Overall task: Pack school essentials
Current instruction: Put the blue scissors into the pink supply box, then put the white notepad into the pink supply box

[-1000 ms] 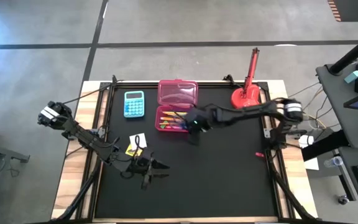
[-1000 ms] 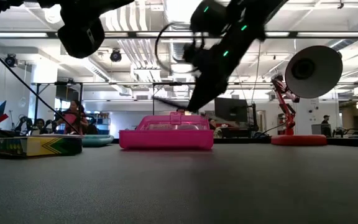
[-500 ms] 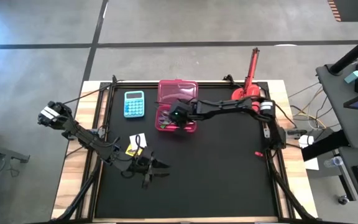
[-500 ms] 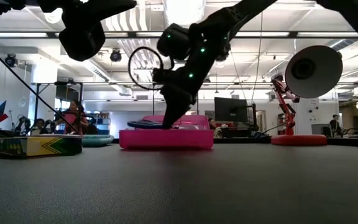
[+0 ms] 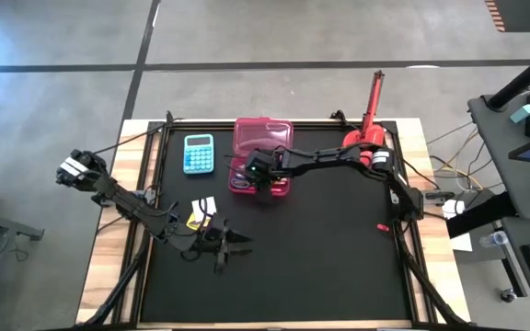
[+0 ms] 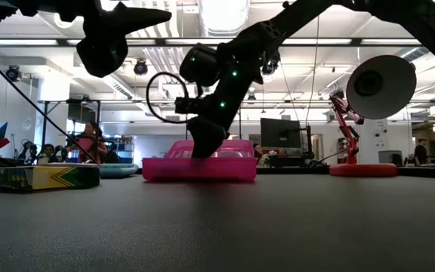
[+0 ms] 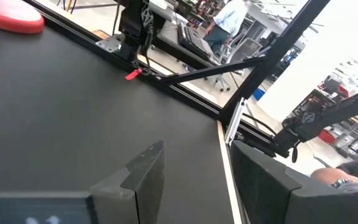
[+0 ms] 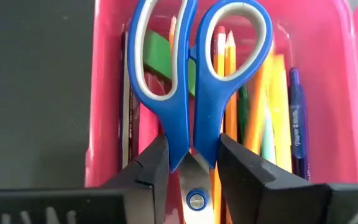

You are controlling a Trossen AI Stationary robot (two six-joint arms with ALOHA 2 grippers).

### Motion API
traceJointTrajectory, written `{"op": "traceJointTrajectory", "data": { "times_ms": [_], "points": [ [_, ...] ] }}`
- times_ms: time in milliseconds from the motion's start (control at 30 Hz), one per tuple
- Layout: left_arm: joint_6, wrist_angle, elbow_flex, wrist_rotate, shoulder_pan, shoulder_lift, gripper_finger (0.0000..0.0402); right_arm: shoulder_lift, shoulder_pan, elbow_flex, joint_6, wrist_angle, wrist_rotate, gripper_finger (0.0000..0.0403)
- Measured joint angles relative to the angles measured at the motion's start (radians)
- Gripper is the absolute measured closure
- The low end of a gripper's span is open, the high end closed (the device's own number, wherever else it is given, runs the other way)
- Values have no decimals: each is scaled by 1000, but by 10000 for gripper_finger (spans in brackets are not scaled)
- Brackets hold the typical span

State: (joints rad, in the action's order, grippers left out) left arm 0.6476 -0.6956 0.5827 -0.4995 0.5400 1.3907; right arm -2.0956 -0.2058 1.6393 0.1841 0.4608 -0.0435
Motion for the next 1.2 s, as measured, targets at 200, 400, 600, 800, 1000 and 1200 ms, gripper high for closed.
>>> {"op": "traceJointTrajectory", "data": {
  "times_ms": [200,400,600,800,1000,1200],
  "points": [
    [0,0,0,0,-1,0,237,9,0,0,-16,23,0,238],
    [0,17,0,-4,-9,0,237,66,1,25,-15,150,-1,199],
    [1,23,1,-33,-24,0,237,151,3,15,-57,254,-1,197],
    [1,14,8,38,-24,0,237,243,19,-65,-109,273,0,207],
    [2,102,7,48,-44,0,237,326,66,-234,-227,187,-1,214],
    [85,254,6,81,-64,-8,237,411,148,-402,-379,-11,106,222]
  ]
}}
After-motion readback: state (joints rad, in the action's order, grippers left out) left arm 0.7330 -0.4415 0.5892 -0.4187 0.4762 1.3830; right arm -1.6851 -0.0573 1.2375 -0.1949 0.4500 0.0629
